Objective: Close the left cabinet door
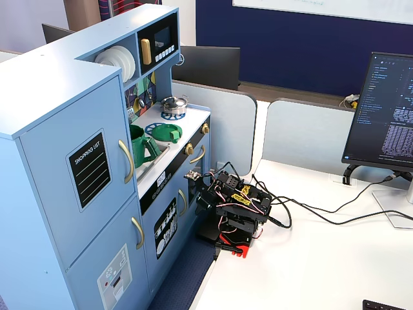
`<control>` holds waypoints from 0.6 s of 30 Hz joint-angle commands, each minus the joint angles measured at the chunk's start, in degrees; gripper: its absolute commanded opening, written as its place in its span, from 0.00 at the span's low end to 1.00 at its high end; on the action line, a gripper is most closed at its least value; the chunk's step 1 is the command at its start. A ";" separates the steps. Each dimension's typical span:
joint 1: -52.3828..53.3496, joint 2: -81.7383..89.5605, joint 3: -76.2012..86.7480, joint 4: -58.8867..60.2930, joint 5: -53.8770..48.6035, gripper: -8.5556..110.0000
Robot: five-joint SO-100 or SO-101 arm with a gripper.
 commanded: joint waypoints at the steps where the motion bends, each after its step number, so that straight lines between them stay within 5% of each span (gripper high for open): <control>1: 0.35 -0.18 4.22 6.06 3.08 0.07; 18: 0.97 -0.09 4.22 6.59 -0.70 0.13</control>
